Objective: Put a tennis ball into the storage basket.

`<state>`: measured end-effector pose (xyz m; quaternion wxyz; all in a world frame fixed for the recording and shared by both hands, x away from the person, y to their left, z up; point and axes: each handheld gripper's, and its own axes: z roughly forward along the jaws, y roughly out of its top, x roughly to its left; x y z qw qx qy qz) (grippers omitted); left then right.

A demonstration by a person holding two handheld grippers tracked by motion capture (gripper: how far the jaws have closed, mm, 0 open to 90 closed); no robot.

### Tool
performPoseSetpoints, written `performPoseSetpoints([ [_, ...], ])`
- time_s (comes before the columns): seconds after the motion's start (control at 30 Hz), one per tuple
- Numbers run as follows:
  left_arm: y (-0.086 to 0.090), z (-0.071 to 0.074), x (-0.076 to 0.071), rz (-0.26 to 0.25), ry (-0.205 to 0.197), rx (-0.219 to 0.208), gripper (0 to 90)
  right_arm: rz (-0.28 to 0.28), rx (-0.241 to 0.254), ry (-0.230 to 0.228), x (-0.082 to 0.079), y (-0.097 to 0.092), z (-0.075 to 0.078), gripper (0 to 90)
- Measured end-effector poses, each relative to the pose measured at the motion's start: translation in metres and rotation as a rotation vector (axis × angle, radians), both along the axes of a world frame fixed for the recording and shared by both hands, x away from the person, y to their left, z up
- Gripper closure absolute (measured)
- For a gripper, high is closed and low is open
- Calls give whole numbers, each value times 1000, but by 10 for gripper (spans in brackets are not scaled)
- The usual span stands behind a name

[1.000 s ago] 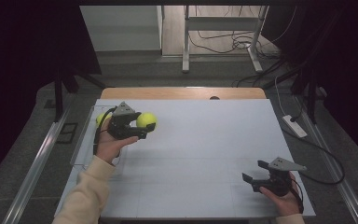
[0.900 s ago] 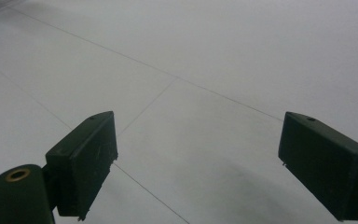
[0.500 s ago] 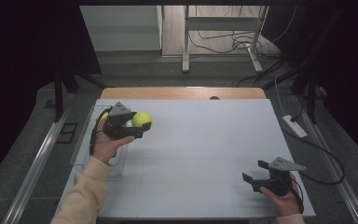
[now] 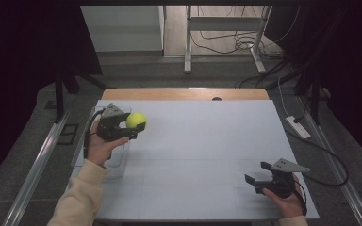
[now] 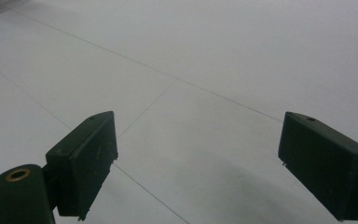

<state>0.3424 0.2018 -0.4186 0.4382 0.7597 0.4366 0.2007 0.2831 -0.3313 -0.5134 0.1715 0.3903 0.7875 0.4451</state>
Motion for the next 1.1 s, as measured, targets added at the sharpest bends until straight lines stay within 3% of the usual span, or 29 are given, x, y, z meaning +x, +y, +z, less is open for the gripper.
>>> performPoseSetpoints([
  [1.1,49,-4,-10,111,7,-2,277,2,-2,1,1,1,0,120],
])
